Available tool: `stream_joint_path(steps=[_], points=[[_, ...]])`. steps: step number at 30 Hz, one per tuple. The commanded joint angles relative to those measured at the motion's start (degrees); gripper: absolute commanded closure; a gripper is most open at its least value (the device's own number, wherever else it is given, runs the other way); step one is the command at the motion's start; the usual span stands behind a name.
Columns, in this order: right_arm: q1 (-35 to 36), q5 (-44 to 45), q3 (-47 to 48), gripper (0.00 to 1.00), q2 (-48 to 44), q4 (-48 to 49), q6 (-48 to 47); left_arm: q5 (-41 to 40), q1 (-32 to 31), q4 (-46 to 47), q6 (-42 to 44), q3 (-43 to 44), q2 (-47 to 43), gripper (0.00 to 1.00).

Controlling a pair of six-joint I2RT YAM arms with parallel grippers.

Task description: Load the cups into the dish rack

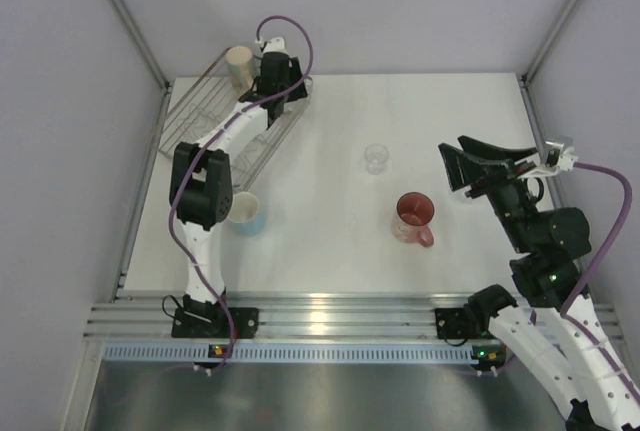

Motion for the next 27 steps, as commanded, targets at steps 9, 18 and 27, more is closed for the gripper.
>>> stream_joint_path(steps=[9,18,27], points=[[-0.48,7.55,6.22,0.37,3.18,-15.36,-9.43,0.31,-0.33,-6.2,1.5,-0.63,-14.04,0.36],[-0.39,2.73,14.3,0.43,10.73,-28.54,-16.99,9.34,-5.24,-10.25,1.51,-19.6,-31.33,0.35],[-0.39,-10.44,20.45,0.48,23.03,-48.75,-20.68,27.46,-10.61,-10.25,-3.68,-36.66,-46.2,0.35]])
